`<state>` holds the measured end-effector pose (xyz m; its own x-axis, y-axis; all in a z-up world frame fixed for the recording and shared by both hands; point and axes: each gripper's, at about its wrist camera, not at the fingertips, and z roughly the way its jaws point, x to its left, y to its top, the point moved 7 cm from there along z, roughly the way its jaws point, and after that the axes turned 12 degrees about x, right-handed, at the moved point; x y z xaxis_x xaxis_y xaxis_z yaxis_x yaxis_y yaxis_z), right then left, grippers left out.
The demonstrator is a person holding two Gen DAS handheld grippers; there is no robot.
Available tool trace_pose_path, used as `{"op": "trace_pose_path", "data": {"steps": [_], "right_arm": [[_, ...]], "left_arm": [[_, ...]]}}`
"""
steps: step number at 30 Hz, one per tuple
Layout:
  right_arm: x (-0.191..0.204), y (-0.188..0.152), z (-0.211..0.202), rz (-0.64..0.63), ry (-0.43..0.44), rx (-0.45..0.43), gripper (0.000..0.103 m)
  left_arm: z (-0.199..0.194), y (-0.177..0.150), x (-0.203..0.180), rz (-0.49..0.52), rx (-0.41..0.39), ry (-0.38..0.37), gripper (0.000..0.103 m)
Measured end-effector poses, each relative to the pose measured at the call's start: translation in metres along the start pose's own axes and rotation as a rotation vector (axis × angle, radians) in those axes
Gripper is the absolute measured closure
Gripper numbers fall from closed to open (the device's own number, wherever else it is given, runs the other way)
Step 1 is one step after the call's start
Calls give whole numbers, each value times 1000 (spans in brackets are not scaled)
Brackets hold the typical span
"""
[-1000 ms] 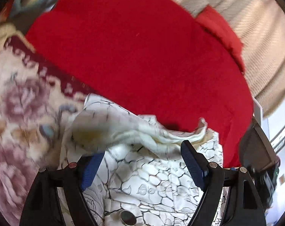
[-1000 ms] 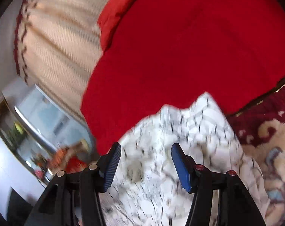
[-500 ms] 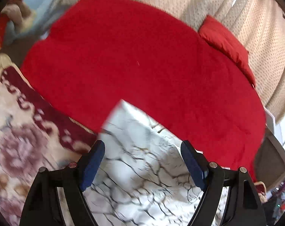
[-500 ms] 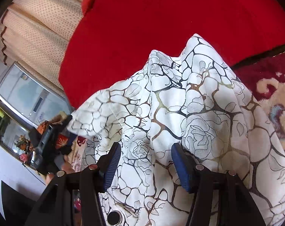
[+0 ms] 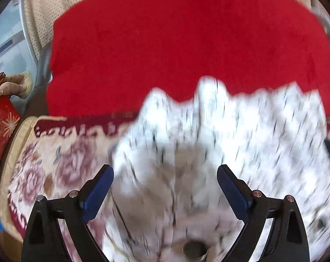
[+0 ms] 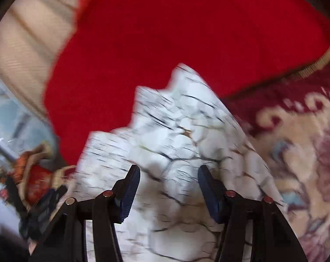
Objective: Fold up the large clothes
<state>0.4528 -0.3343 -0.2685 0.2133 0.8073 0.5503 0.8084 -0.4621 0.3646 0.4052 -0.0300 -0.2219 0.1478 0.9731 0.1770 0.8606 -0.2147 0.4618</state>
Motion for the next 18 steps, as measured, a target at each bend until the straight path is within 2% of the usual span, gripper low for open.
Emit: {"op": "trace_pose_path", "data": {"steps": [3, 7, 11, 18], "right_arm": [[-8, -7, 4, 2, -44, 37, 44], [-13, -29, 1, -10, -104, 87, 44], [-18, -55, -2, -61, -134, 116, 44], [-18, -97, -17, -158, -194, 80, 46]], "left_arm": [[21, -20, 1, -13, 85, 17, 8], [20, -45, -6, 33, 58, 76, 7], [24, -65, -2, -25, 27, 39, 7], [19, -78, -10, 21, -23, 72, 7]]}}
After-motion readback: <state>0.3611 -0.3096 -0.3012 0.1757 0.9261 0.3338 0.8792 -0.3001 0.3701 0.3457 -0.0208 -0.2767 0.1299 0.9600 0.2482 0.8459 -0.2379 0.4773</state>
